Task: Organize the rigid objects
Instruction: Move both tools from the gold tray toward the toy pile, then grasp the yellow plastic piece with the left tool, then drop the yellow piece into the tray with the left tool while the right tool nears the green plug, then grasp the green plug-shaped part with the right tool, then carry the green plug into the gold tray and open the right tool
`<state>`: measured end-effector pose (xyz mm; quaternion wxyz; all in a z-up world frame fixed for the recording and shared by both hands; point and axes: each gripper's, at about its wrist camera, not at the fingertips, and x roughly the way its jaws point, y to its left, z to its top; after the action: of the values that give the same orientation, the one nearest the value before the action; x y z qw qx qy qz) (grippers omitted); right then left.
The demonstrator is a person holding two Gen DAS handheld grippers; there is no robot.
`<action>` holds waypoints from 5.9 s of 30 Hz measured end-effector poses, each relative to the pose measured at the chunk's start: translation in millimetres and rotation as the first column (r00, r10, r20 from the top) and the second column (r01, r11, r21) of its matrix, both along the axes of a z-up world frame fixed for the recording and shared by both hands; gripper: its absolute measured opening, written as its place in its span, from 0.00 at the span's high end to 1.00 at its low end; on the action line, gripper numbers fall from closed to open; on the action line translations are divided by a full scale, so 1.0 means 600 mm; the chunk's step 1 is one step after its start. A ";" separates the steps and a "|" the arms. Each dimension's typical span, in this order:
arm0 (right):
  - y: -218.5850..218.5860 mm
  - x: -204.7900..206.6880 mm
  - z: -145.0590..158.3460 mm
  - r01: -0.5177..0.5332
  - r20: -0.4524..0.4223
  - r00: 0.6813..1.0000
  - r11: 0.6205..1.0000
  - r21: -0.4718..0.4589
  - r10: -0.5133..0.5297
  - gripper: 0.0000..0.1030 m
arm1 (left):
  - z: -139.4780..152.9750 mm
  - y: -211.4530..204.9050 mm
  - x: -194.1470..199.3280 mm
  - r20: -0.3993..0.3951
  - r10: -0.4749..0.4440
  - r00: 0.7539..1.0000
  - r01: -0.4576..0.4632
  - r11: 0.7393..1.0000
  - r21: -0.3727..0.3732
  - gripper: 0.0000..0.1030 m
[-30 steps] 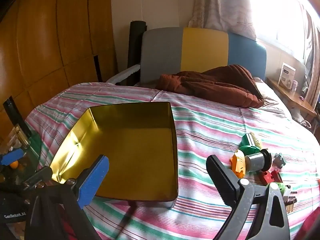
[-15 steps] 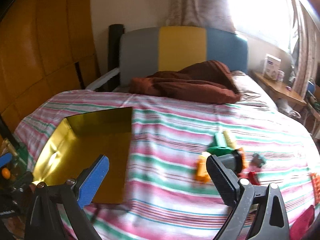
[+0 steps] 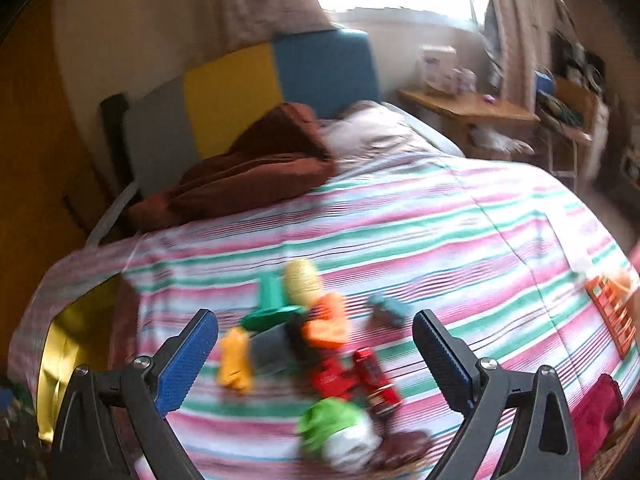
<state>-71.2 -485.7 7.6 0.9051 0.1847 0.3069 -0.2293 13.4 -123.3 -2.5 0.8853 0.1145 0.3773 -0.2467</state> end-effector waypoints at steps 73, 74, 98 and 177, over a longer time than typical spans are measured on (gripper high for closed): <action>0.123 0.082 -0.139 -0.637 -0.772 0.495 0.771 -0.010 0.399 0.46 | -0.034 -0.054 0.044 -0.168 -0.184 0.968 0.162 0.977 -0.140 0.73; 0.121 0.084 -0.136 -0.627 -0.758 0.513 0.779 -0.010 0.404 0.46 | -0.038 -0.033 0.054 -0.180 -0.158 0.971 0.133 0.981 -0.143 0.73; 0.175 0.100 -0.152 -0.484 -0.418 0.789 0.874 0.026 0.449 0.47 | -0.129 0.125 0.354 -0.211 0.214 0.954 -0.196 0.975 0.103 0.73; 0.680 0.449 -0.133 -0.642 -0.297 0.692 0.749 0.161 0.657 0.47 | -0.025 0.300 0.029 0.091 0.513 0.853 -0.518 0.855 0.033 0.07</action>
<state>198.0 -77.9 -72.4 0.8570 0.0426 0.5066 0.0843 30.9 56.8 -17.7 0.9296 0.0437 0.3655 0.0150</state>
